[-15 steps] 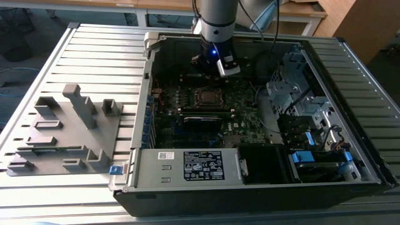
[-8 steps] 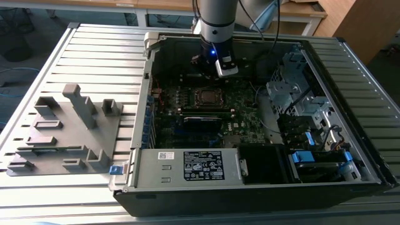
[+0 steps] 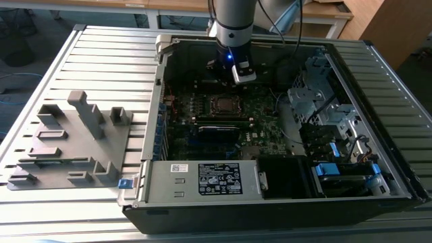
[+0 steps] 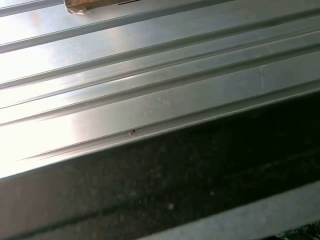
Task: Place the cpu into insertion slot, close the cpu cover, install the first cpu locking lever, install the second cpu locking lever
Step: 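Install the first cpu locking lever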
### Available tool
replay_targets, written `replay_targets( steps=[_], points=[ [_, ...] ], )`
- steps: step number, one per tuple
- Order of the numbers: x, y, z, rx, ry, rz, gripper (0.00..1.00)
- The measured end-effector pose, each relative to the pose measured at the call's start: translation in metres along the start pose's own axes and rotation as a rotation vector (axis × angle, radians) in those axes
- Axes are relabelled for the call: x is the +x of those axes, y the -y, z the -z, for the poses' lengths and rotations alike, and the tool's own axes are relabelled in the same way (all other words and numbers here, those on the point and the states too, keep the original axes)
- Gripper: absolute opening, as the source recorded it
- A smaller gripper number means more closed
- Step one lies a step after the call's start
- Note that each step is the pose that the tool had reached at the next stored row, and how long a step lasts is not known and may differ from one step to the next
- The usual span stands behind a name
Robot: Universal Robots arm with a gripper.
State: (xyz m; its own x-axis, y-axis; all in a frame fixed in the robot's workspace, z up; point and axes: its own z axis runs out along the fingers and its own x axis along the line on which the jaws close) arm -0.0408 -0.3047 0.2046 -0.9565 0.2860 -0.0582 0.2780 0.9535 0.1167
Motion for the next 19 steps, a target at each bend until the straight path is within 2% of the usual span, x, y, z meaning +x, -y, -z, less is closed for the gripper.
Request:
replay_targets(
  steps=[4, 9, 11, 12, 13, 19],
  points=[
    [0.0003, -0.0007, -0.0011, 0.0022, 0.0045, -0.038, 0.11],
    [0.0004, -0.0009, -0.0011, 0.0026, 0.0052, -0.042, 0.11],
    [0.0004, -0.0009, -0.0013, 0.0009, 0.0106, -0.042, 0.11],
    [0.0004, -0.0009, -0.0015, -0.0017, 0.0186, -0.041, 0.11],
    [0.0004, -0.0009, -0.0015, -0.0028, 0.0220, -0.041, 0.11],
    [0.0017, -0.0005, -0.0015, -0.0043, 0.0269, -0.041, 0.11]
  ],
)
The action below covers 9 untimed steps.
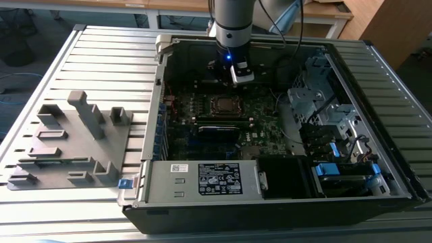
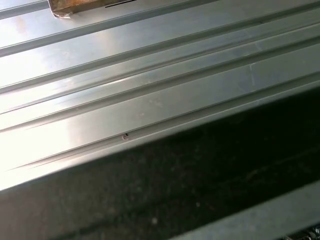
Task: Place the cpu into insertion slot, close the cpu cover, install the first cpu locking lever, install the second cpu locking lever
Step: 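Install the first cpu locking lever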
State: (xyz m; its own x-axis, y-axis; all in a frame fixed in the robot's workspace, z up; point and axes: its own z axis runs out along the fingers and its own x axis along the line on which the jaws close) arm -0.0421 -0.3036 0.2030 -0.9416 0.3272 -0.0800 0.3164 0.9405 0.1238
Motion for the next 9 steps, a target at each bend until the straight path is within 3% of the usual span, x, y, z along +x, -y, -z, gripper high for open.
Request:
replay_targets(
  steps=[9],
  points=[
    [0.0030, 0.0007, 0.0001, -0.0024, 0.0075, -0.001, 0.11]
  ],
)
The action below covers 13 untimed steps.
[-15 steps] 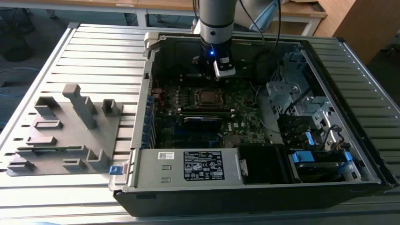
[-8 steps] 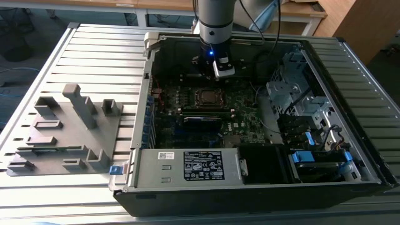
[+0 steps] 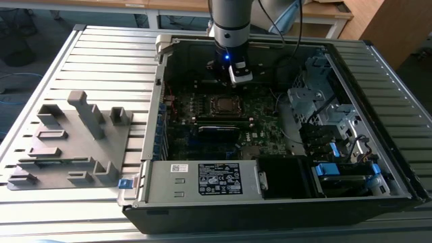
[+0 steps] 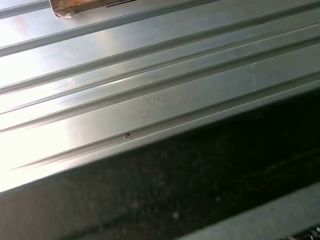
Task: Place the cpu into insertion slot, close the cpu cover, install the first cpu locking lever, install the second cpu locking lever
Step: 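Install the first cpu locking lever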
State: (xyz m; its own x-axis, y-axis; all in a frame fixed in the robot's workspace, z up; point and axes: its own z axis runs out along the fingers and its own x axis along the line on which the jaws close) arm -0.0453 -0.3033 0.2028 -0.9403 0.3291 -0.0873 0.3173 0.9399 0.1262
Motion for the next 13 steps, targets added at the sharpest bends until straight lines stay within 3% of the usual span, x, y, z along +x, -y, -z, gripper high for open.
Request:
replay_targets(
  steps=[3, 13],
  points=[
    [0.0008, -0.0002, -0.0002, -0.0014, 0.0044, 0.000, 0.11],
    [0.0021, -0.0011, -0.0008, -0.0013, 0.0058, -0.006, 0.11]
  ],
)
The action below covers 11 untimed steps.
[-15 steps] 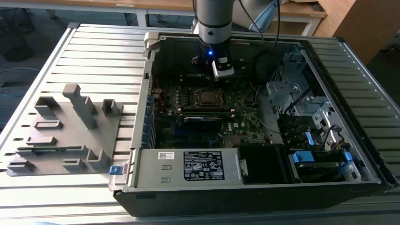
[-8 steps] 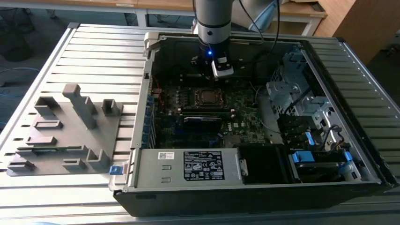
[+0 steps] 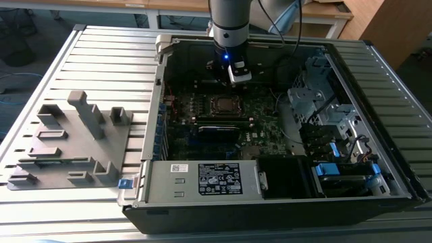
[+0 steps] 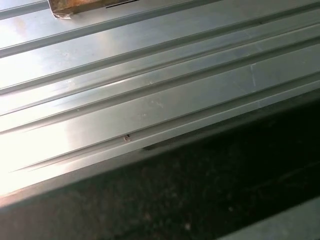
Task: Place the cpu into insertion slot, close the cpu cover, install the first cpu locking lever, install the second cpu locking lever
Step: 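Install the first cpu locking lever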
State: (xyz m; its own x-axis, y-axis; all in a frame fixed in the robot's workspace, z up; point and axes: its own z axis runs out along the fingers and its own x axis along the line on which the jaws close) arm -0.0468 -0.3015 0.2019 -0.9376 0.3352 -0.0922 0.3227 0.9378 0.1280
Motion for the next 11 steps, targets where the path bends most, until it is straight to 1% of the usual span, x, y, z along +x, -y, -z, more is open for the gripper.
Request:
replay_targets(
  steps=[6, 11],
  points=[
    [0.0002, 0.0004, -0.0023, 0.0012, 0.0011, -0.004, 0.11],
    [0.0006, -0.0005, -0.0026, 0.0021, 0.0015, -0.005, 0.11]
  ],
)
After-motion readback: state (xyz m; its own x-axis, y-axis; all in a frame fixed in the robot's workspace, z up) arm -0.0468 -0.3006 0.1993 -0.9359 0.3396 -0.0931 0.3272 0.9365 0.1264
